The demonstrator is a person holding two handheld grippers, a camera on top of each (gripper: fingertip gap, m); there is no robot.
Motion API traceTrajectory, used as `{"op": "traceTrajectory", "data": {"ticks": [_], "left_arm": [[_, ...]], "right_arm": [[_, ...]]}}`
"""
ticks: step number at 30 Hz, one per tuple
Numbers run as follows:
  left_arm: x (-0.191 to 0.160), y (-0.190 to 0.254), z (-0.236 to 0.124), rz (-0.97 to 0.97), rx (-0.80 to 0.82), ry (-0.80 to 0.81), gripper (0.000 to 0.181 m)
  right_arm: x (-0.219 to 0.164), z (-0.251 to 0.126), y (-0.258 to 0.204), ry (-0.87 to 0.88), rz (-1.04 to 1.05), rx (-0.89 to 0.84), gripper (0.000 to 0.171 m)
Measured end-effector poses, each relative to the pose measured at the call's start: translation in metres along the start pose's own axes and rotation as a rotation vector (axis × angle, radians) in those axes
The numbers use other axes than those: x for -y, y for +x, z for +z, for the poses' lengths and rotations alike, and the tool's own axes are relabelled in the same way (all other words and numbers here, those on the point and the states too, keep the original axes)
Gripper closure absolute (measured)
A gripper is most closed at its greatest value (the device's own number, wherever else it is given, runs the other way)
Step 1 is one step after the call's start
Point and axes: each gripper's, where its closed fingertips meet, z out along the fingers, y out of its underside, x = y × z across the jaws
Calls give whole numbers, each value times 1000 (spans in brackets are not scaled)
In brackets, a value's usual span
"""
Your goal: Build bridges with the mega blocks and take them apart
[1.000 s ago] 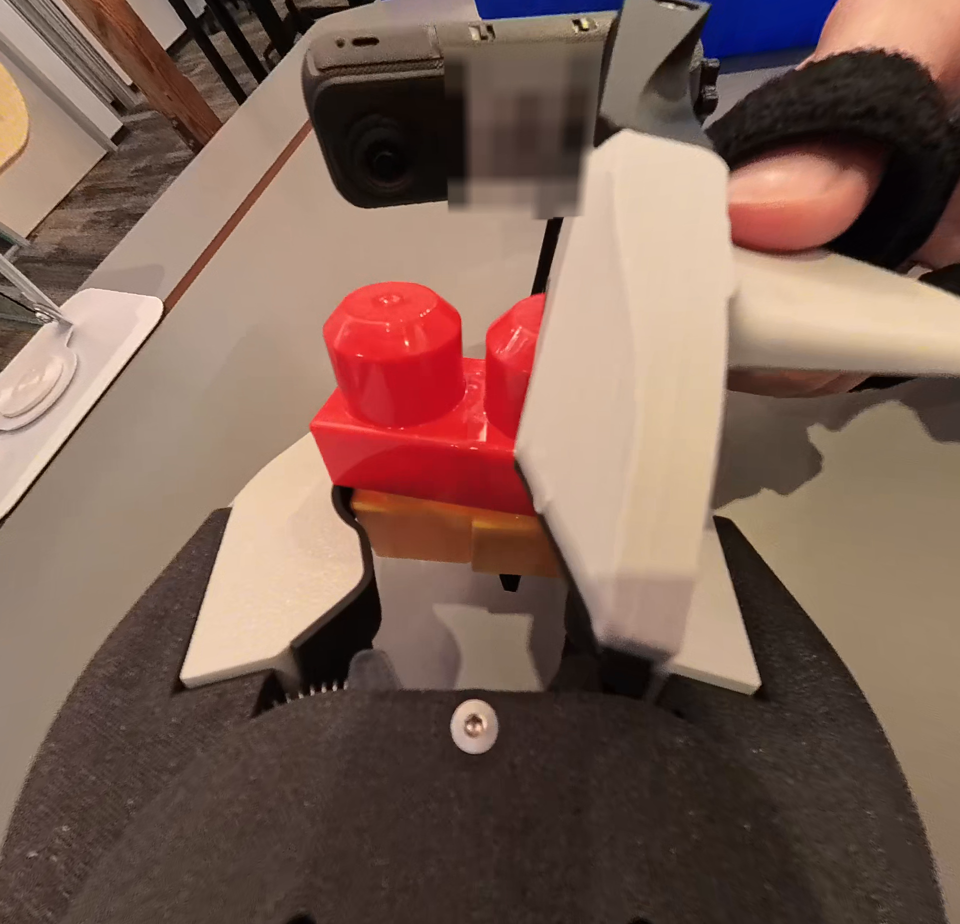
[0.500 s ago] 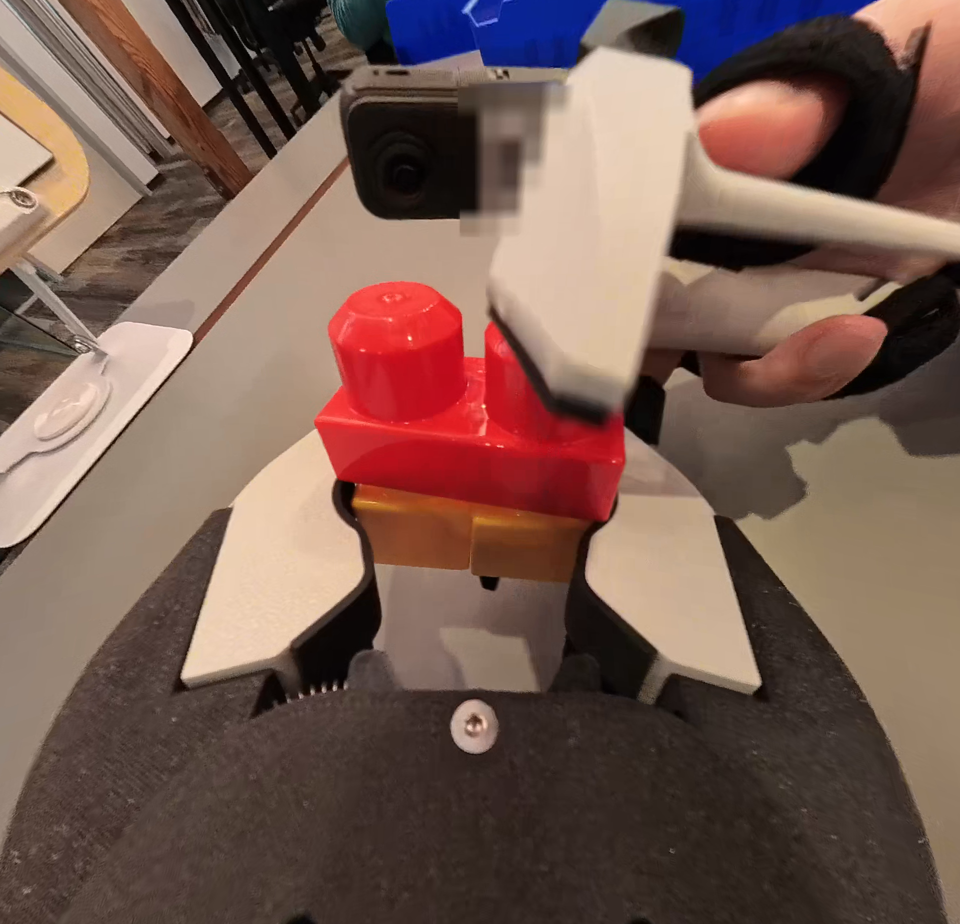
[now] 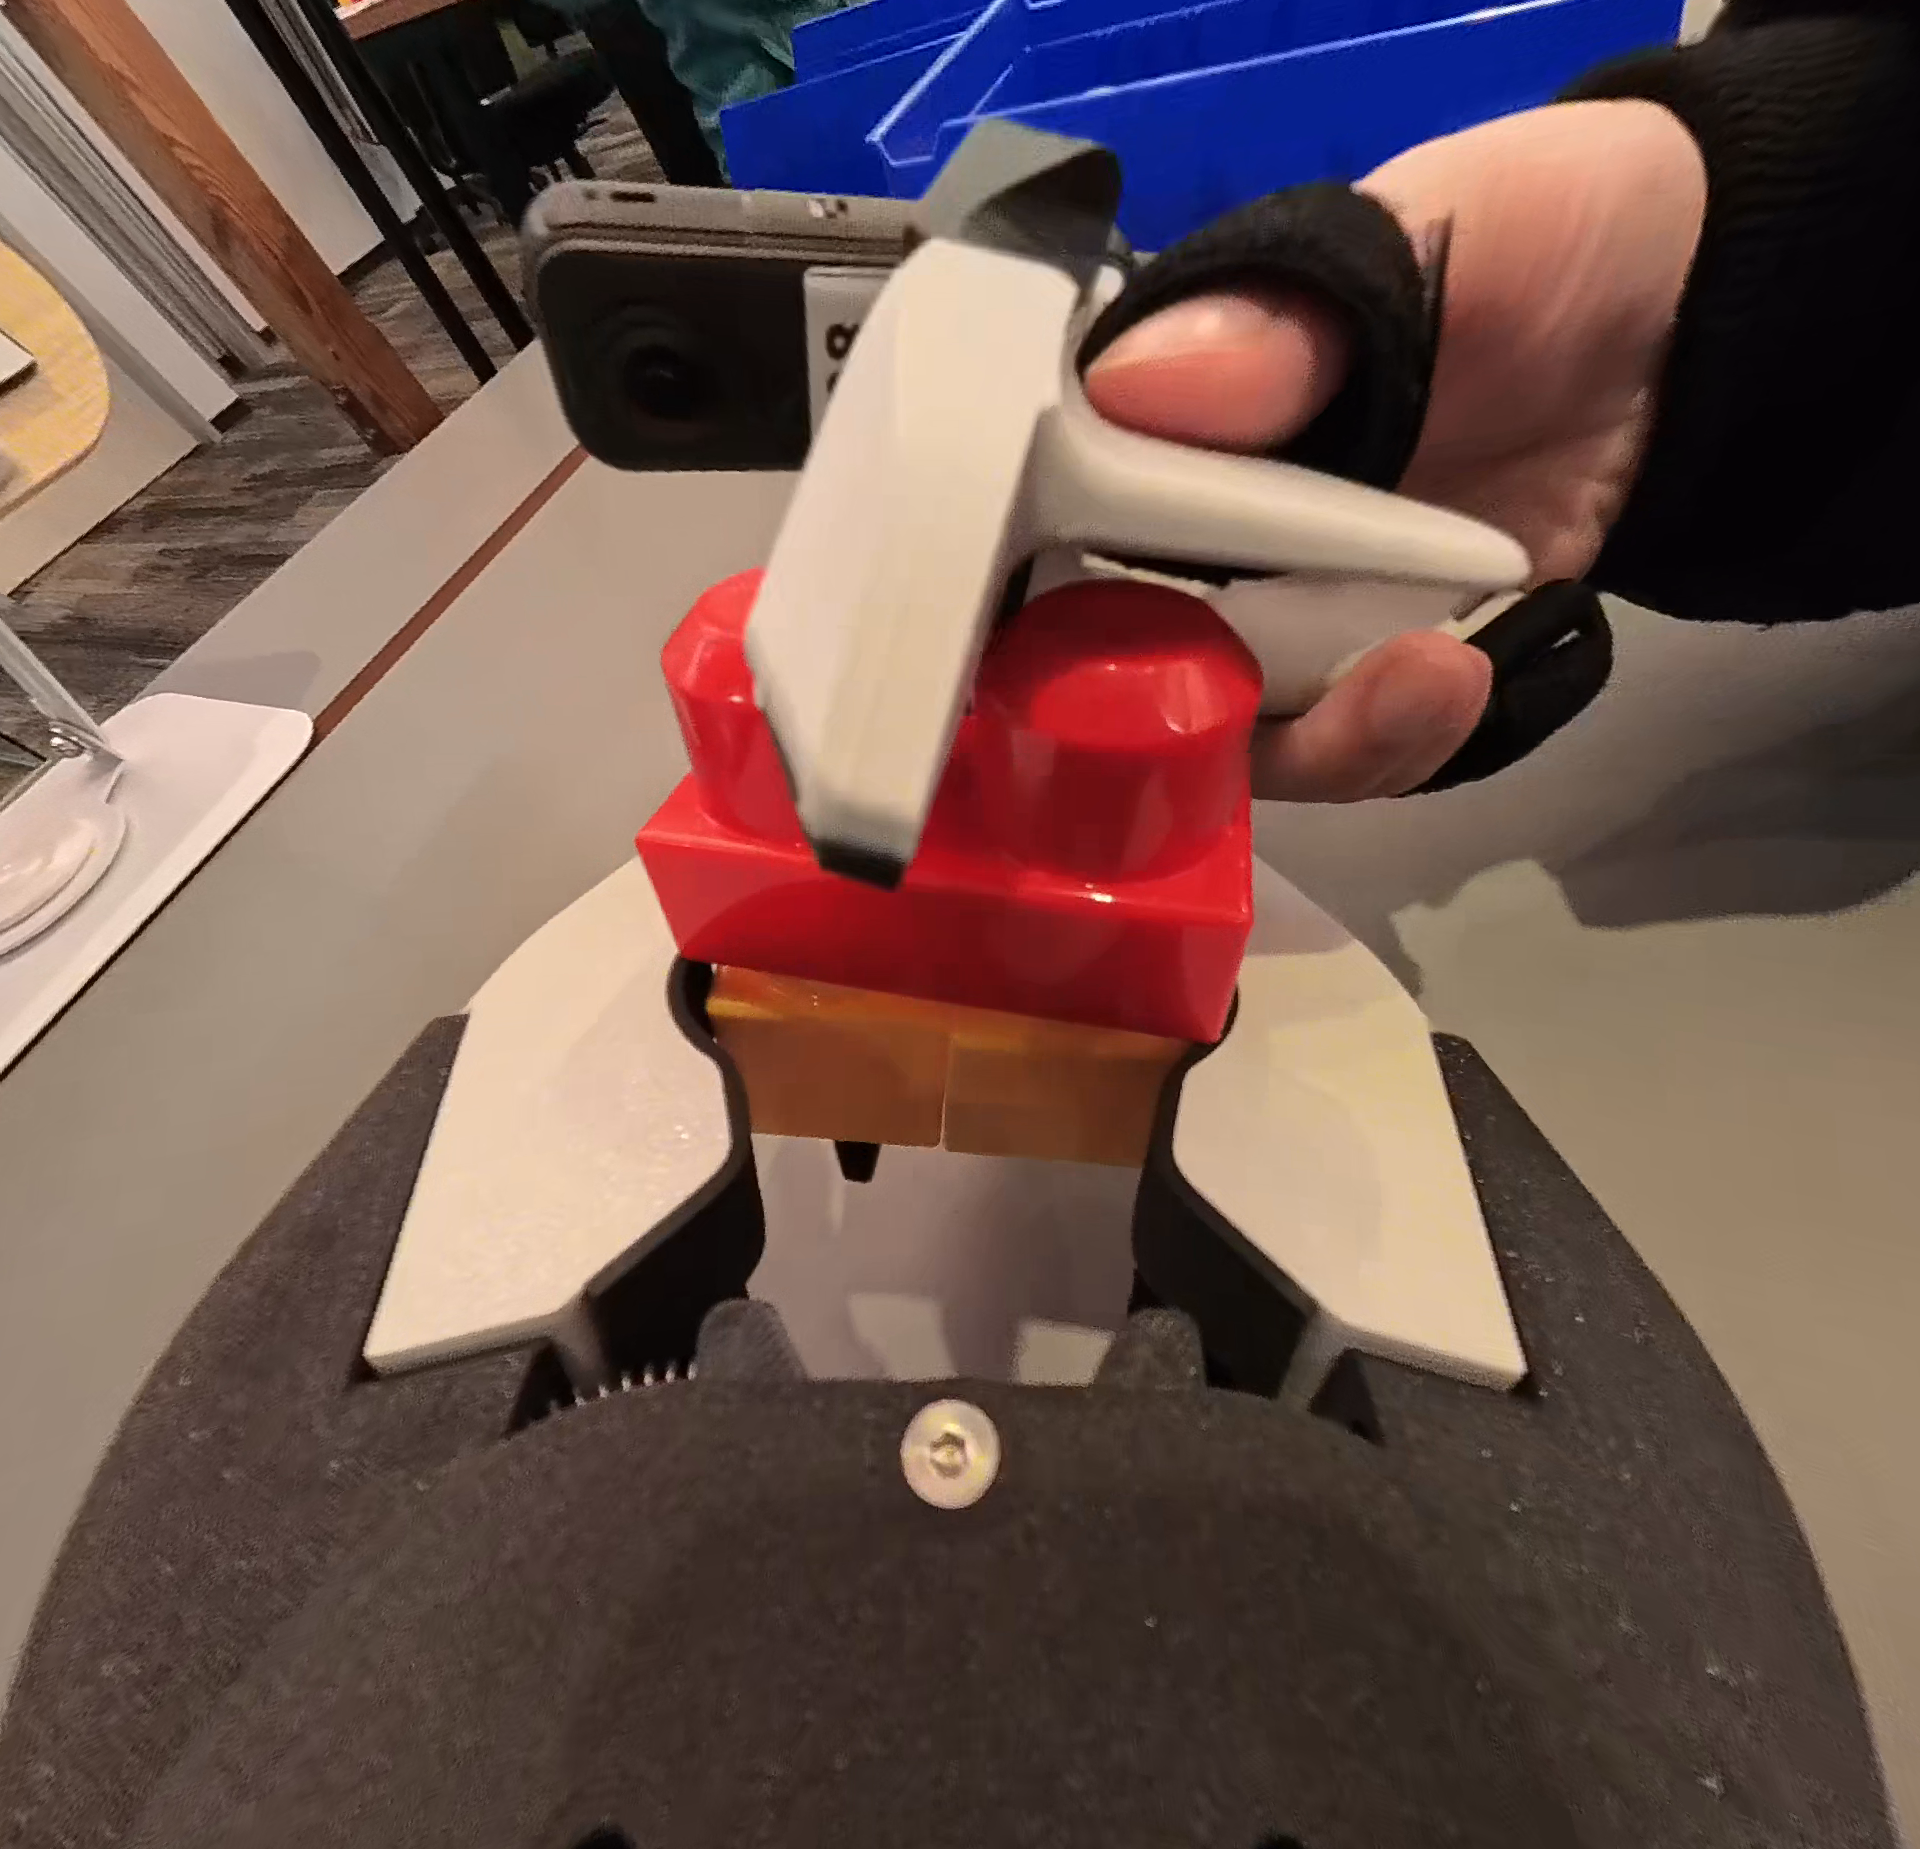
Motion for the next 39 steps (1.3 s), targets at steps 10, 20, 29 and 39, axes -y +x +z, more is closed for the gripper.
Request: {"op": "traceTrajectory", "data": {"ticks": [10,20,29,39], "left_arm": [[0,7,2,-7,-34,10,92],[3,8,3,17,-21,31,91],[8,3,0,14,13,68,91],[13,-1,-2,27,58,89,91]], "right_arm": [[-6,-4,0,-6,40,49,59],[-8,-2,-7,-16,6,79,65],[0,-8,-22,54,57,187,65],[1,-10,-22,41,4,92,65]]}}
